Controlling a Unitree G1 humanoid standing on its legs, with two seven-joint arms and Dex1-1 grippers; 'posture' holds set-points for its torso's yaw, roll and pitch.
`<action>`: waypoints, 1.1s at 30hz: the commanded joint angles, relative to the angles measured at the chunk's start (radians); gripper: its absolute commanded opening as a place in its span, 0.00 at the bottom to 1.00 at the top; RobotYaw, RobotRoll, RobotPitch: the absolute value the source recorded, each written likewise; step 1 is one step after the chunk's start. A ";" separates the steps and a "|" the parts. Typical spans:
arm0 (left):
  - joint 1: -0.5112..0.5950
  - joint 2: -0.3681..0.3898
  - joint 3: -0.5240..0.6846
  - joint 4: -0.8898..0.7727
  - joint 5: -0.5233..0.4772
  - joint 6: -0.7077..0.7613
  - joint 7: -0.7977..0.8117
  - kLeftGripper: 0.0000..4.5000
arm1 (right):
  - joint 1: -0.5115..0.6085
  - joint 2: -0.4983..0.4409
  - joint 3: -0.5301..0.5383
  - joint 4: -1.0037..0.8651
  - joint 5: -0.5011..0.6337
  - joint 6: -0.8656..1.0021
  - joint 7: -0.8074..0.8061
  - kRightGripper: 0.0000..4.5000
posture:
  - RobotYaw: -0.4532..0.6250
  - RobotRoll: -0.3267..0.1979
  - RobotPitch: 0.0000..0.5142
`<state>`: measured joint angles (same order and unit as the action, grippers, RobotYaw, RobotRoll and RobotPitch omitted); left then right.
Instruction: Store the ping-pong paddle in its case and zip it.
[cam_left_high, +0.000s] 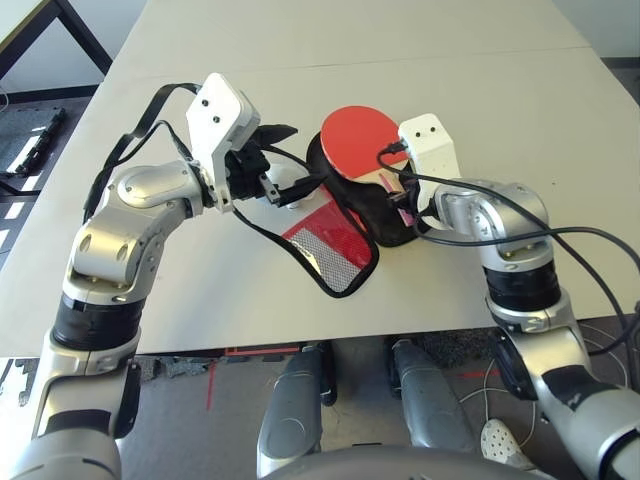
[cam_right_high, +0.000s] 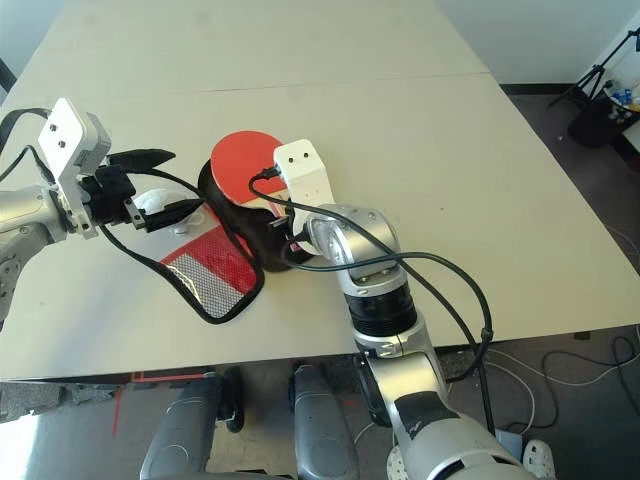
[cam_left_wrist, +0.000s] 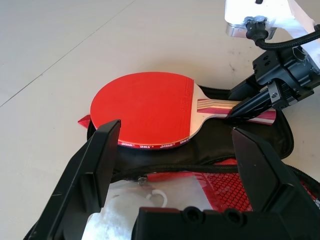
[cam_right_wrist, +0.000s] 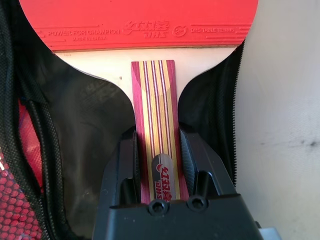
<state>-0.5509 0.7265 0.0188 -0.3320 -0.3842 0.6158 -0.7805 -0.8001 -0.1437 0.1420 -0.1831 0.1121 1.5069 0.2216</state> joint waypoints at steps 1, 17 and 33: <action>0.010 0.004 -0.013 -0.020 0.000 0.009 -0.006 1.00 | 0.000 0.032 -0.025 0.008 0.020 0.042 -0.006 0.25 | 0.47 0.62 0.48; 0.015 -0.017 -0.020 -0.016 0.003 0.004 0.001 1.00 | 0.020 0.064 -0.007 -0.008 0.023 0.107 -0.037 0.25 | 0.46 0.62 0.48; -0.047 0.009 0.022 -0.022 -0.015 0.028 0.000 1.00 | 0.060 -0.092 0.018 -0.159 0.120 0.011 0.079 1.00 | 0.47 0.62 0.46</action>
<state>-0.5874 0.7186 0.0232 -0.3337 -0.3884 0.6292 -0.7754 -0.7572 -0.2211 0.1468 -0.3065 0.2029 1.5351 0.2737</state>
